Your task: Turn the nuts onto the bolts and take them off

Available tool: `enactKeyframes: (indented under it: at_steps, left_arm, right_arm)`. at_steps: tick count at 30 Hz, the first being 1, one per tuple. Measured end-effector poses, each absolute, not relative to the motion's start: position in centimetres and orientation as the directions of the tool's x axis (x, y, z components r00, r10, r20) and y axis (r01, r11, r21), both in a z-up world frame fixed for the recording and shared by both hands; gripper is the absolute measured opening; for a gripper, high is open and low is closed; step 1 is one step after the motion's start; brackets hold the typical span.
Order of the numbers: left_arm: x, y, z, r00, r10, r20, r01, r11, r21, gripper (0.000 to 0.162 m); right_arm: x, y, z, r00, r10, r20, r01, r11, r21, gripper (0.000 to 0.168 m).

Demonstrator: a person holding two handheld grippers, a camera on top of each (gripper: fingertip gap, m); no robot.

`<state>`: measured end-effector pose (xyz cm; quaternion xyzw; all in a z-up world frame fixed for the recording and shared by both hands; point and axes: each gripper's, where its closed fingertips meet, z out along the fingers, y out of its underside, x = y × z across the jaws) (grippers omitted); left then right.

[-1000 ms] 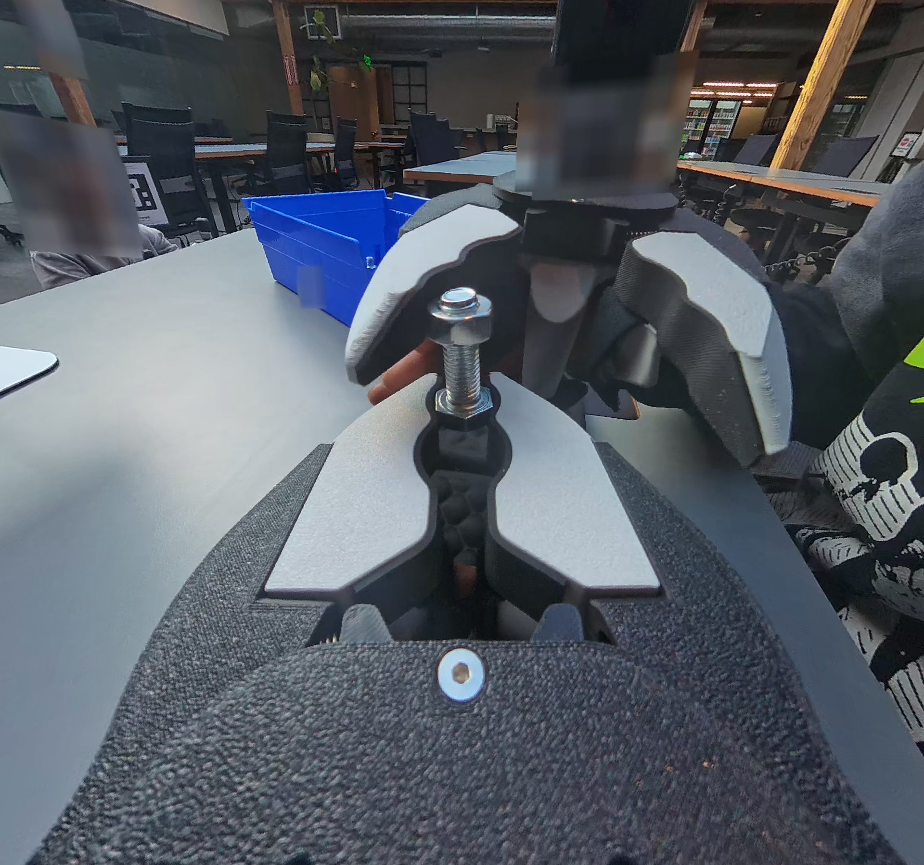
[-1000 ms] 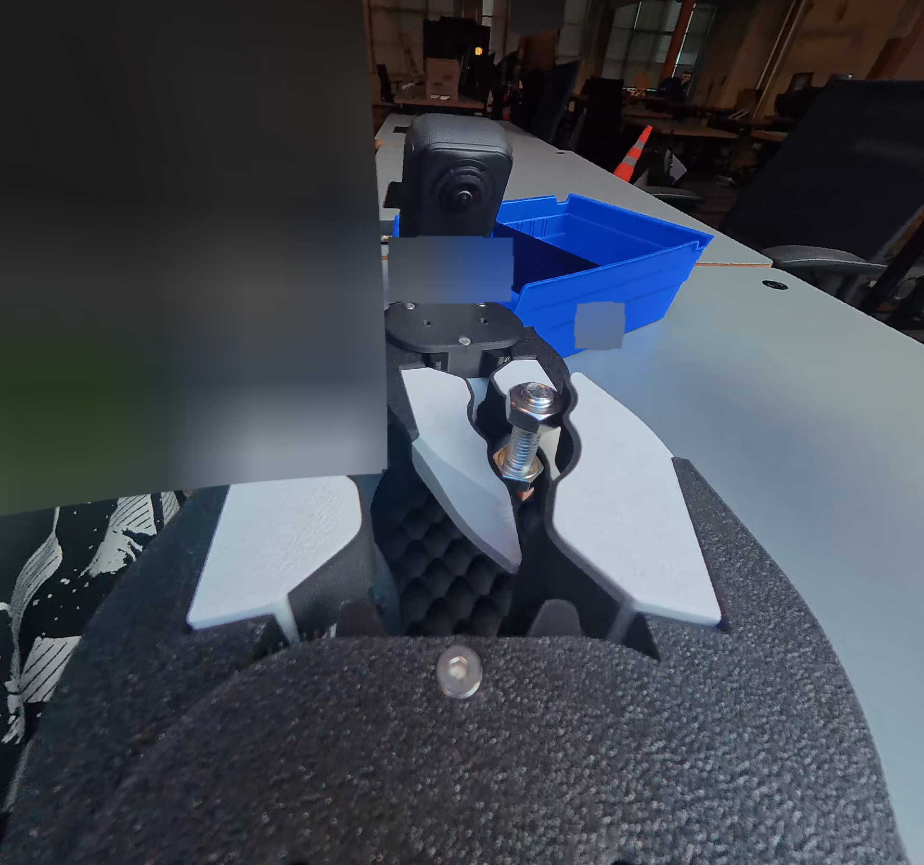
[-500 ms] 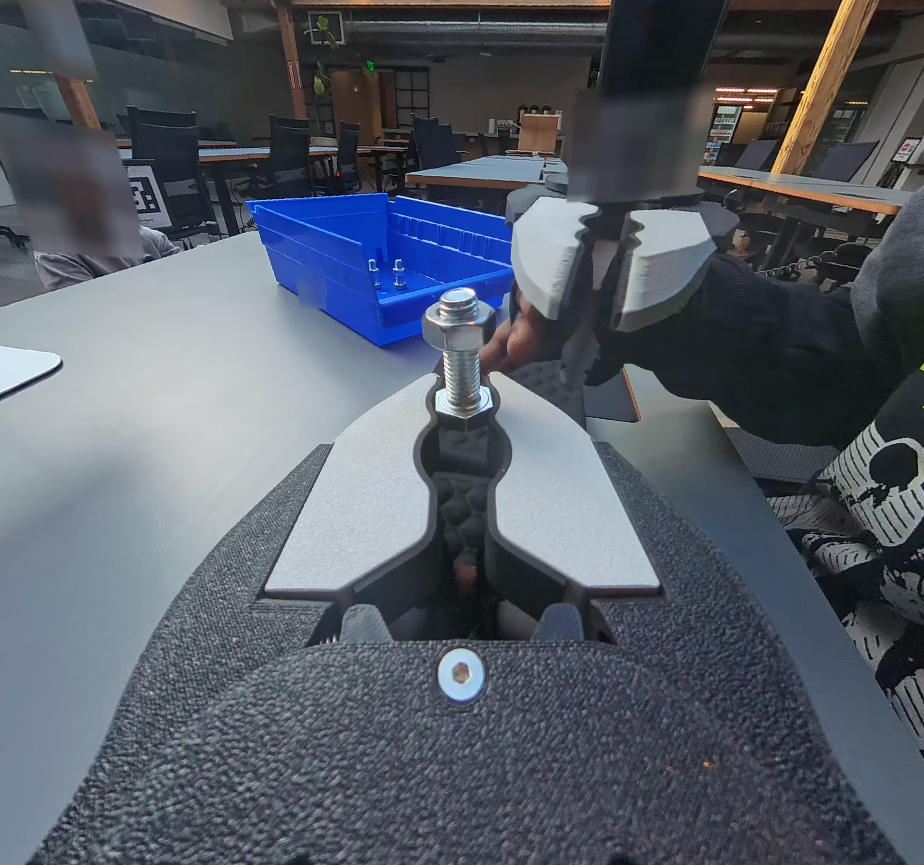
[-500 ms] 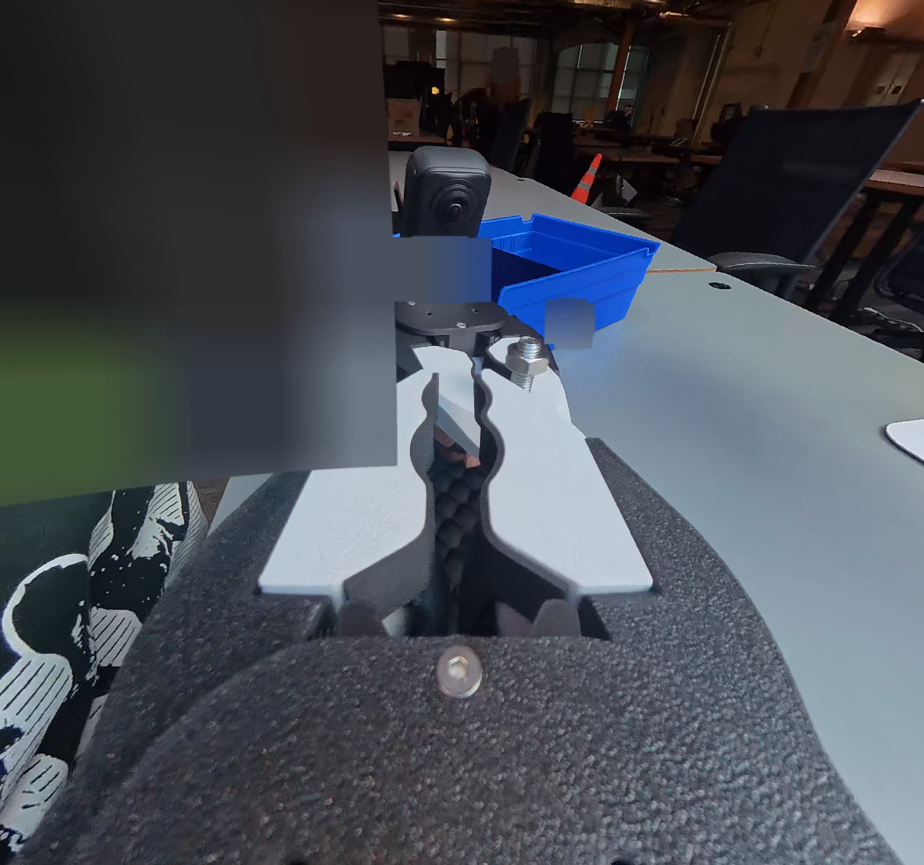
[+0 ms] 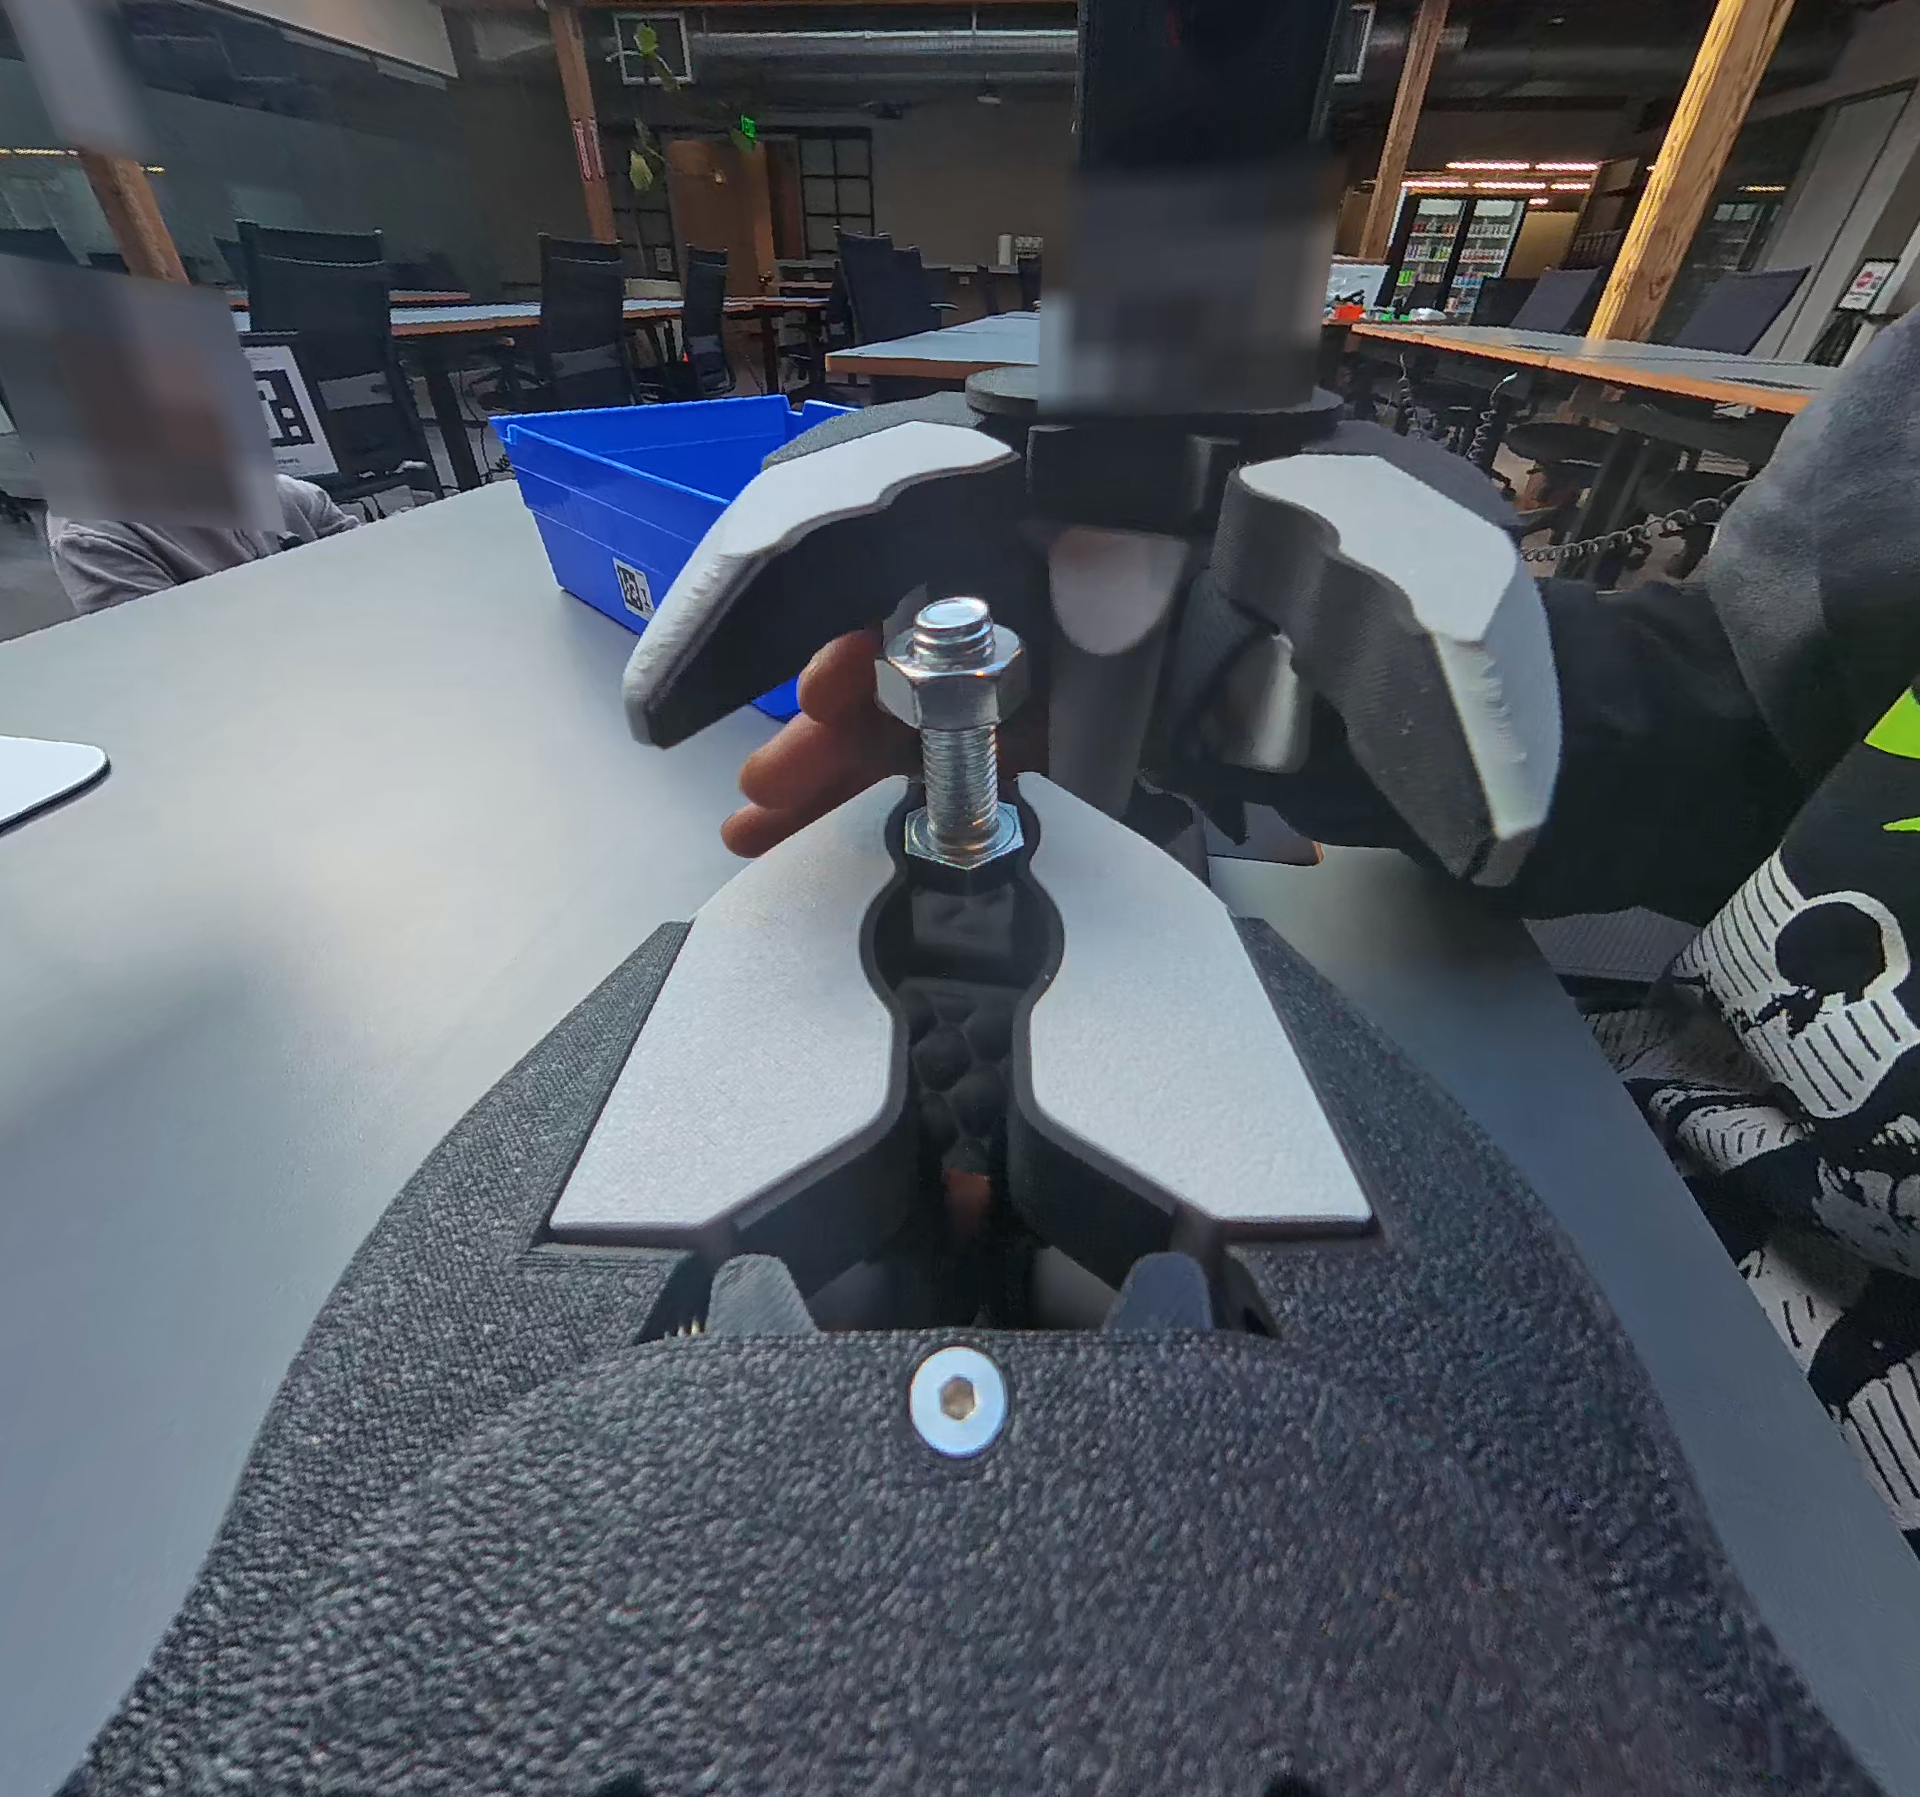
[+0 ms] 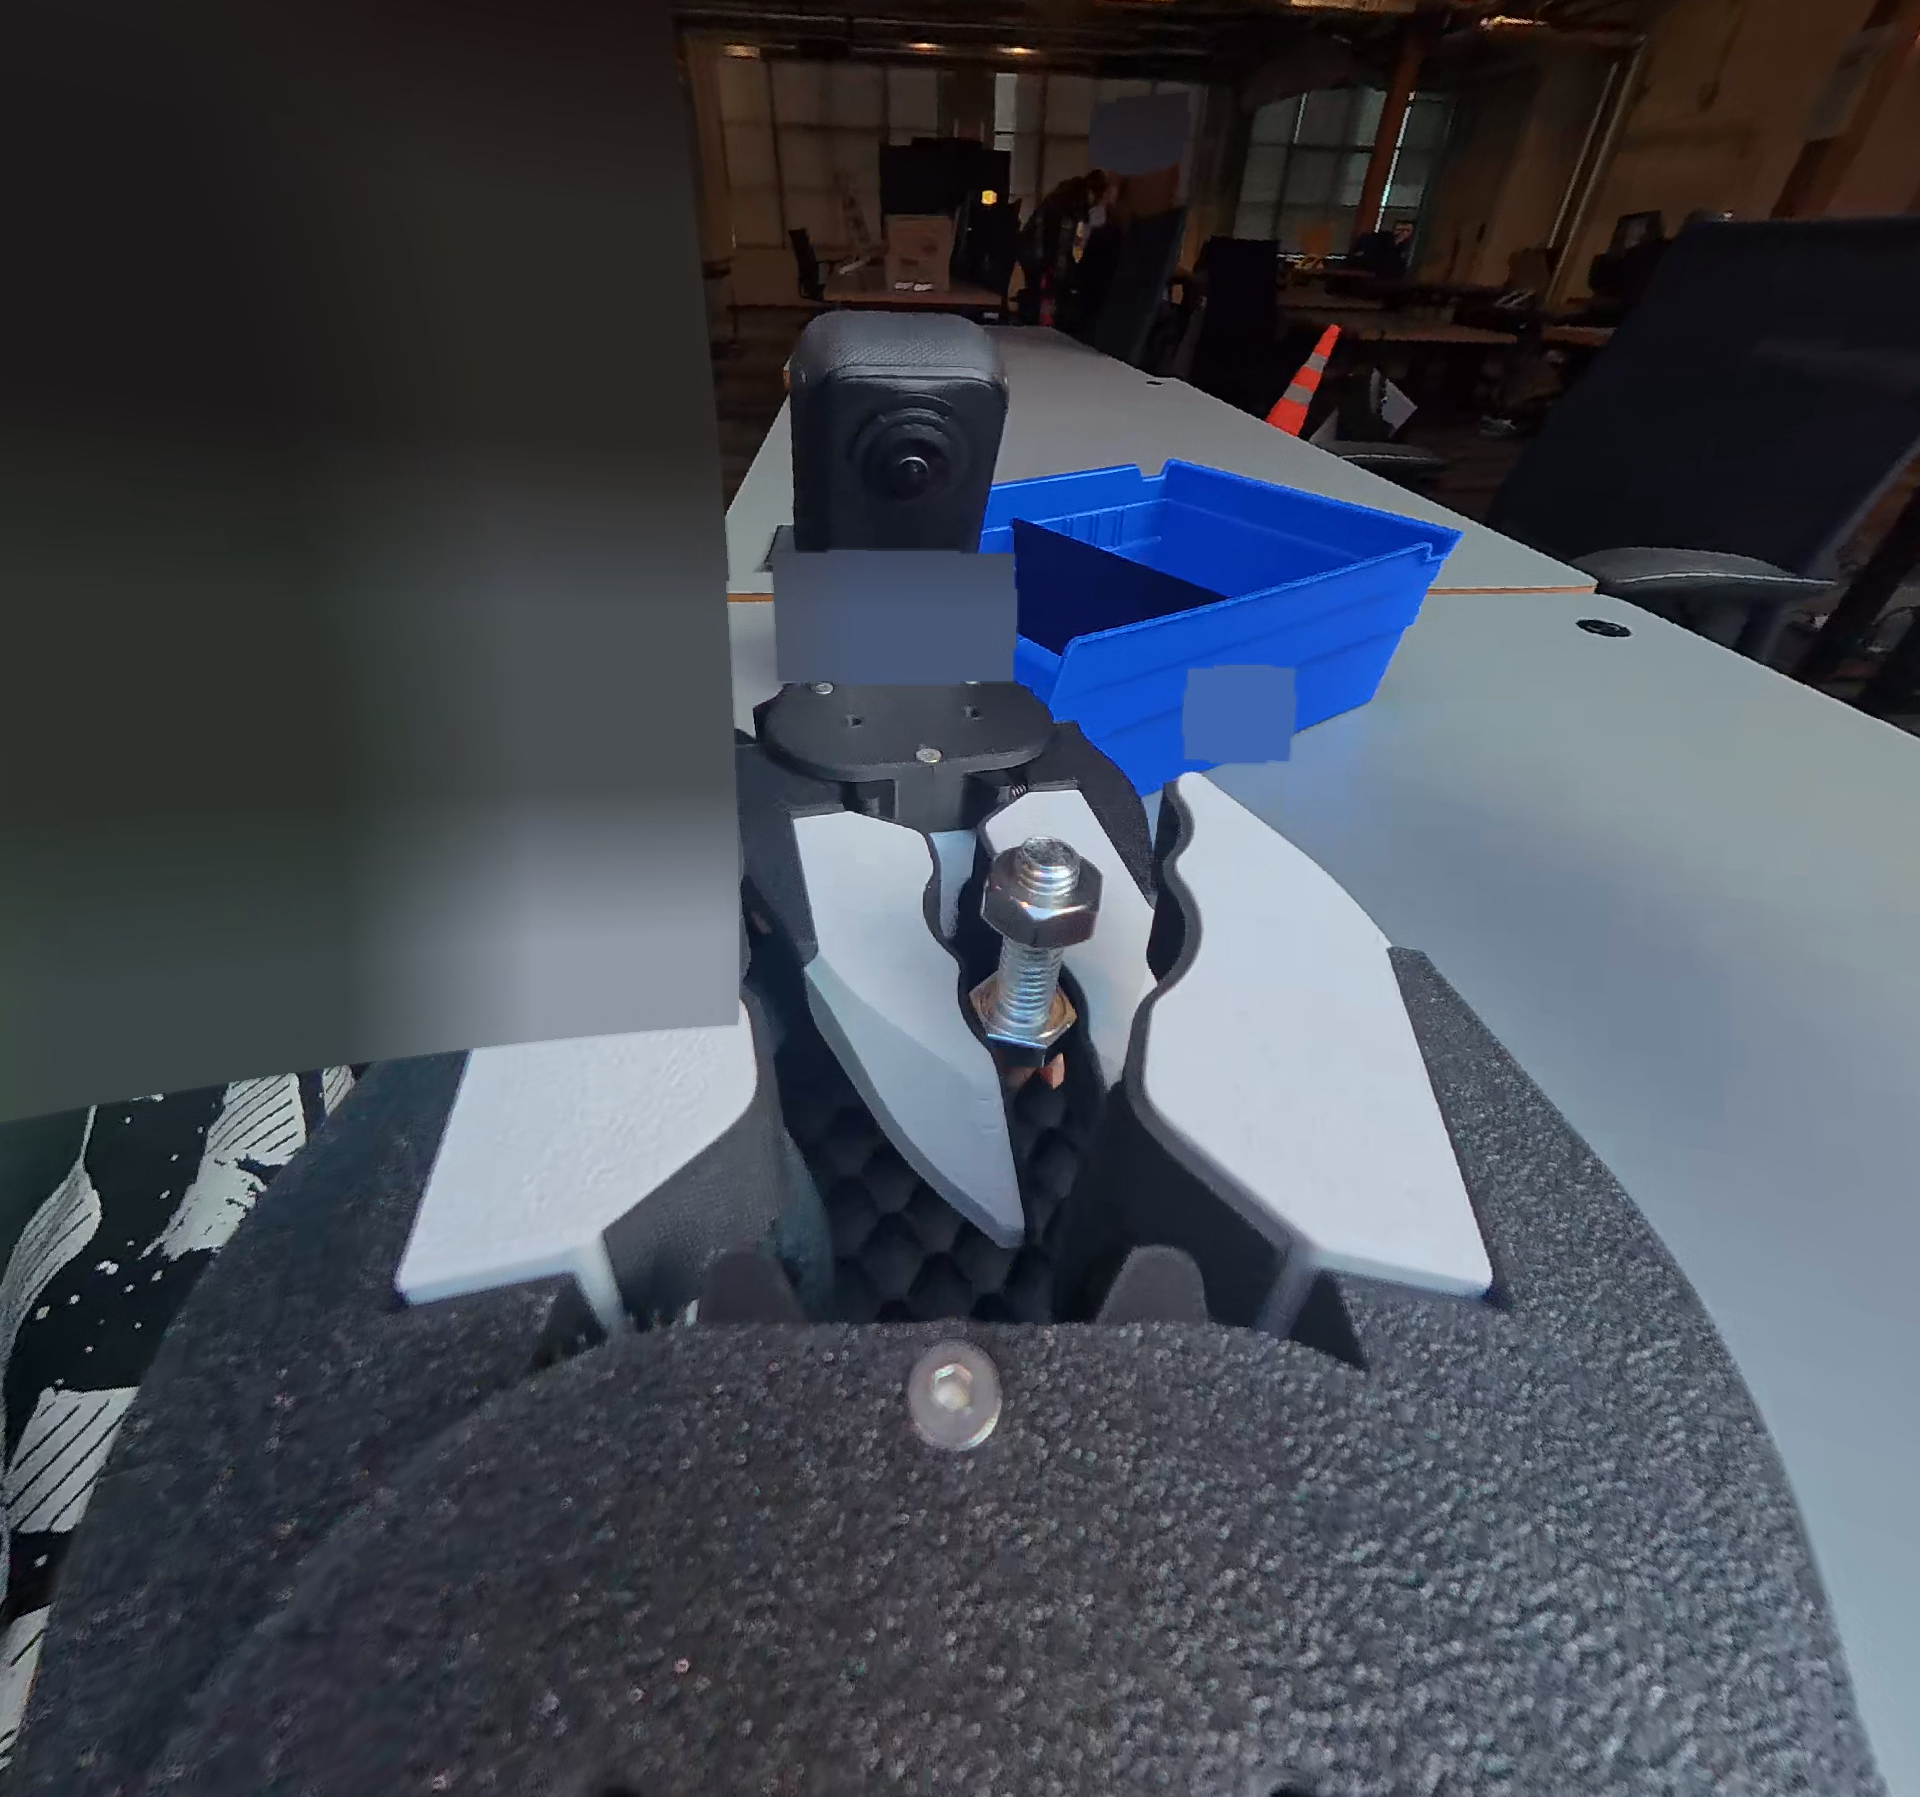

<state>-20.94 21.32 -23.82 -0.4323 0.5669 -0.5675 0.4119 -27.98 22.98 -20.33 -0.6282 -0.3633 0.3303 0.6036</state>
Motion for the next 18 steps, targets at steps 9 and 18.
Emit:
enactKeyframes:
  at_steps: [9, 18]
  left_arm:
    - [-21.0, 21.4, -23.8, -0.281, -0.959, 0.027, -0.021, -0.022, -1.000, 0.014]
    - [-21.0, 21.4, -23.8, -0.278, -0.960, 0.023, -0.020, -0.018, -1.000, 0.014]
  right_arm:
    - [-27.8, 22.3, -20.6, 0.527, 0.849, 0.047, 0.101, -0.007, -0.995, 0.068]
    - [-25.2, 21.1, -20.4, 0.604, 0.797, 0.022, 0.065, -0.022, -0.998, 0.045]
